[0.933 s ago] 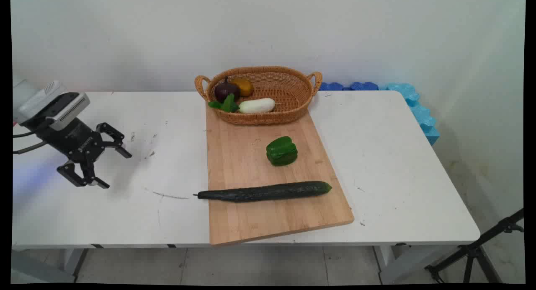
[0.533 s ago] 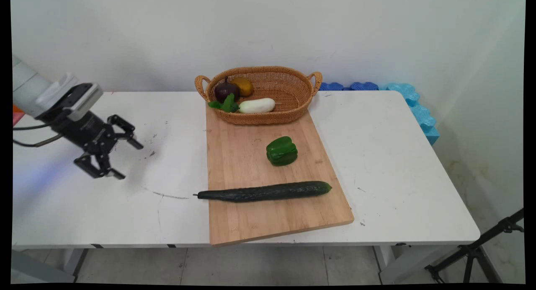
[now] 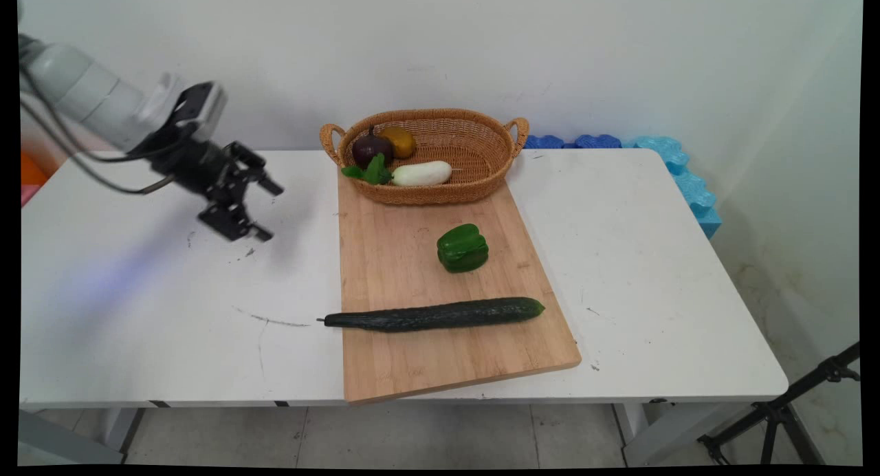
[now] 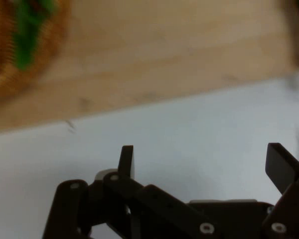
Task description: Pick up the potato from the vegetable basket
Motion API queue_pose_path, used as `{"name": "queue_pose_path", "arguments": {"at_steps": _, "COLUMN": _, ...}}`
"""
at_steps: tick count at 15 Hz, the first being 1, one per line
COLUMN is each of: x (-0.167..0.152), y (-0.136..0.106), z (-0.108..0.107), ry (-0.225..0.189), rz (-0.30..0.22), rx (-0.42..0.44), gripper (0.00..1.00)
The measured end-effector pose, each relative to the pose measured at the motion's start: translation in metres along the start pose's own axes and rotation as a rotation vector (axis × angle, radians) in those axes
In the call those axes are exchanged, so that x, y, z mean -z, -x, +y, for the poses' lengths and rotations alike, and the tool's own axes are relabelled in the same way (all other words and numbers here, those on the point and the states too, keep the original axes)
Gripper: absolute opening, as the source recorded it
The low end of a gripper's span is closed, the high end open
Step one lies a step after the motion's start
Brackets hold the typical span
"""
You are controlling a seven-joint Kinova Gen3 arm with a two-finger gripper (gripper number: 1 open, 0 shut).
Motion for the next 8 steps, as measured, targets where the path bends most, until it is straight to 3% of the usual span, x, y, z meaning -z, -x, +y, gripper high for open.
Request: {"name": "queue_pose_path", "arguments": {"at_steps": 8, "x": -0.035, "y": -0.079, "z": -0.053, "ry": -0.158, "rz": 0.03, "rx": 0.059, "gripper": 1.0}}
